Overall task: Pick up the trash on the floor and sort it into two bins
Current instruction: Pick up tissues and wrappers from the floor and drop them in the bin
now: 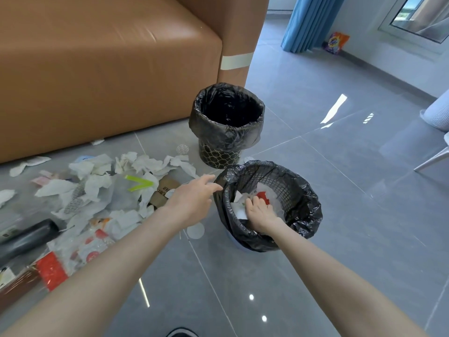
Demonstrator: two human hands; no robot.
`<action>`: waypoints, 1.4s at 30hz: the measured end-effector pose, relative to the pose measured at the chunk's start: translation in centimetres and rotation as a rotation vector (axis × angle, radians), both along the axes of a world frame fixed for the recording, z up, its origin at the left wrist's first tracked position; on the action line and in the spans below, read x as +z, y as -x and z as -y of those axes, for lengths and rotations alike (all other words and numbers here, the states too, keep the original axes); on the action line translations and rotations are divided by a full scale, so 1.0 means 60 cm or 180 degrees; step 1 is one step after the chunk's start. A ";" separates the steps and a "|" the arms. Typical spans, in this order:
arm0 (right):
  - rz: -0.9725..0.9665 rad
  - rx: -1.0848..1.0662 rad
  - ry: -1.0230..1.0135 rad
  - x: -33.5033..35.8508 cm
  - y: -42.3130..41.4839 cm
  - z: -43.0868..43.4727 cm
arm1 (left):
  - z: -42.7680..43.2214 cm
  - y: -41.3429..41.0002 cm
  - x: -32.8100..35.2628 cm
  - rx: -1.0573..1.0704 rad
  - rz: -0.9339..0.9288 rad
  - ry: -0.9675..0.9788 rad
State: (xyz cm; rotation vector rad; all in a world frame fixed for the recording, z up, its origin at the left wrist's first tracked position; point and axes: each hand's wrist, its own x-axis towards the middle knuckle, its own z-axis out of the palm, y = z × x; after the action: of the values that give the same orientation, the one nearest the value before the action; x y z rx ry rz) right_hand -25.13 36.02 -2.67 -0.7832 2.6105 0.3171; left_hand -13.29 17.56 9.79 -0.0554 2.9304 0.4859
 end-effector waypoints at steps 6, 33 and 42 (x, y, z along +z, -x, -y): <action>0.1152 -0.0385 0.0248 0.031 0.009 0.004 | 0.003 0.000 -0.001 0.0008 0.0024 -0.0010; 0.0245 -0.0554 0.1064 0.105 -0.017 0.055 | 0.043 -0.017 0.013 0.0081 0.0155 0.0001; 0.0234 -0.0329 0.2062 0.205 -0.054 0.141 | 0.144 -0.063 0.068 0.0302 0.0139 0.0253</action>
State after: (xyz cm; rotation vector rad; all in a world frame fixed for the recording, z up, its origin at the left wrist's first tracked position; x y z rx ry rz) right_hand -21.90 27.58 9.61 -0.8226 2.6776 -0.6066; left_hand -9.52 8.91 13.85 -0.2132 2.9131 0.3765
